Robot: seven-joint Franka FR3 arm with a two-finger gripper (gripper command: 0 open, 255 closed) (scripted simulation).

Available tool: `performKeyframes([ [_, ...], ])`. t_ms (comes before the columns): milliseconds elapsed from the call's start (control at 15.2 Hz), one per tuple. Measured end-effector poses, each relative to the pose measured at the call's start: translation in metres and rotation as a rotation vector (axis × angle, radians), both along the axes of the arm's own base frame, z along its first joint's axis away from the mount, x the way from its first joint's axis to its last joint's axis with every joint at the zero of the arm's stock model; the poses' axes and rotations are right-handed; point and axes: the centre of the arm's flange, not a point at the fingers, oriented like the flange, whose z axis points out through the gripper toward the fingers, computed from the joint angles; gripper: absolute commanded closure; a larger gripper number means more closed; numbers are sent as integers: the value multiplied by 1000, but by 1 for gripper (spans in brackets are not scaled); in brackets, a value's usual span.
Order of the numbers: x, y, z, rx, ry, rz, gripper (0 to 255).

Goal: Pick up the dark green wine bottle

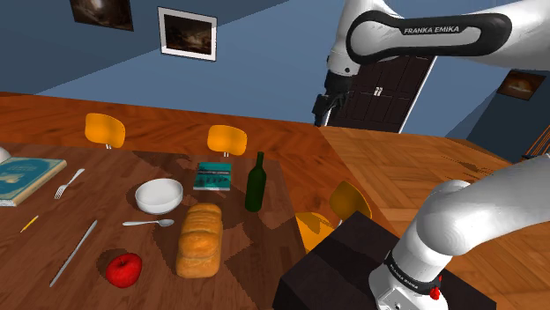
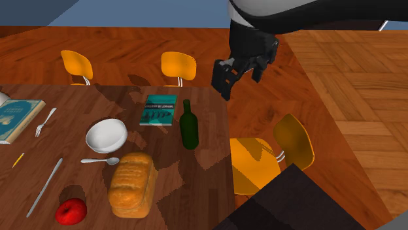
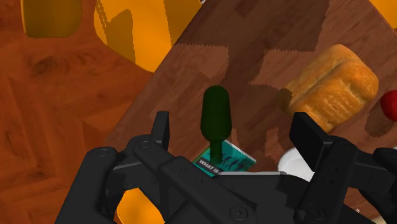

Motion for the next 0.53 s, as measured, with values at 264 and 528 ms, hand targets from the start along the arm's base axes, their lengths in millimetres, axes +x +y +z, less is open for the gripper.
performKeyframes([
  [264,39,1,-34,4,1,-3,0],
  [528,77,1,-66,9,0,-7,0],
])
